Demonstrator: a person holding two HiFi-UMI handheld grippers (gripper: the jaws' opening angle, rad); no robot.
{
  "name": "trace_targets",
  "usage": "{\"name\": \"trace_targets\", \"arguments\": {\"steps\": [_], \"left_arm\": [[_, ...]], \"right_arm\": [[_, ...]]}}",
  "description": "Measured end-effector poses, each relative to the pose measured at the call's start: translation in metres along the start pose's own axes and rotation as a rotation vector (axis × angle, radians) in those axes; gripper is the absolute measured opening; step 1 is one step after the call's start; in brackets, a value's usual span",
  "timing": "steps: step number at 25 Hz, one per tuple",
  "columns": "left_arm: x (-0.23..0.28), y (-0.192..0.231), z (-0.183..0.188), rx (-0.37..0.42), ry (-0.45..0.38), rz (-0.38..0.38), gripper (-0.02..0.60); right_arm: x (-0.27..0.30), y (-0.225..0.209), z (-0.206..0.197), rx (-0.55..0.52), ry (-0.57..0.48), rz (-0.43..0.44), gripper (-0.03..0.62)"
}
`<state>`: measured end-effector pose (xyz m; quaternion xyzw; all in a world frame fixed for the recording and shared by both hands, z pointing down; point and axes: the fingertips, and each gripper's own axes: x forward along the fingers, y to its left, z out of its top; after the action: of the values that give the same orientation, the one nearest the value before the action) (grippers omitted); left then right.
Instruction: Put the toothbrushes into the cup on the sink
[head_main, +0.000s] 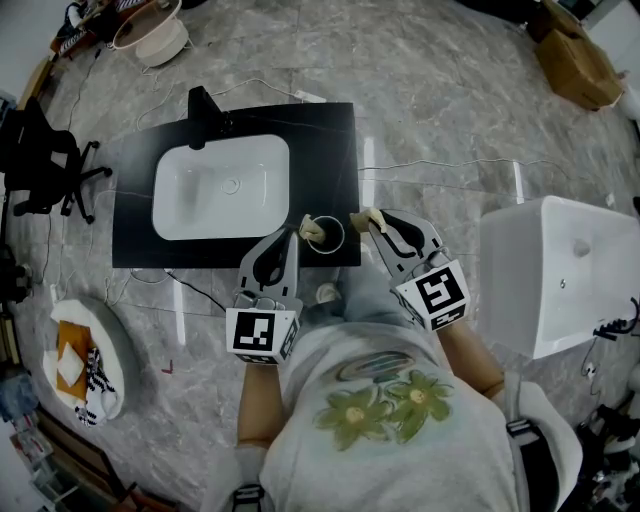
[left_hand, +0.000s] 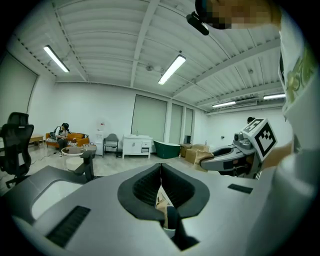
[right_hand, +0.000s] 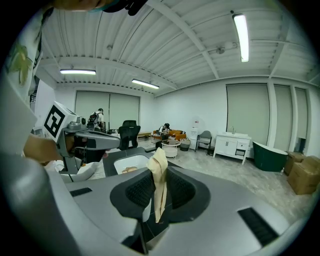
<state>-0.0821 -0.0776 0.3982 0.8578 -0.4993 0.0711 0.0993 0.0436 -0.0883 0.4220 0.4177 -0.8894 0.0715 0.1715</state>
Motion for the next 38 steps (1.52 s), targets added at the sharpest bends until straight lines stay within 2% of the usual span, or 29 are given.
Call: {"name": "trace_targets", "arguments": {"steps": [9,16,27,31,38], "left_arm": [[-0.008,0.000,-0.002,-0.014,-0.014,-0.017,0.018],[-0.013,-0.002,-0.006,-0.017,-0.004,-0.022,0.018],[-0.020,-0.001,-0.003,-0.023,-0.015,-0.006,0.018],[-0.023,-0.001,-0.001,-0.028,-0.012,0.006,0.018],[-0.022,0.004,-0.002,-0.031,-0.009,0.023,0.018]], "right_arm": [[-0.006,0.006,0.014,-0.004,-0.034,0.007,0.081],[-0.016,0.018,0.039,-0.022,-0.090,0.024,0.081],[-0.021,0.040,0.067,-0.056,-0.185,0.098,0.081],[-0.018,0.045,0.058,-0.043,-0.134,0.117,0.081],[-0.010,0.045,0.052,-0.042,-0.113,0.135,0.081]]}}
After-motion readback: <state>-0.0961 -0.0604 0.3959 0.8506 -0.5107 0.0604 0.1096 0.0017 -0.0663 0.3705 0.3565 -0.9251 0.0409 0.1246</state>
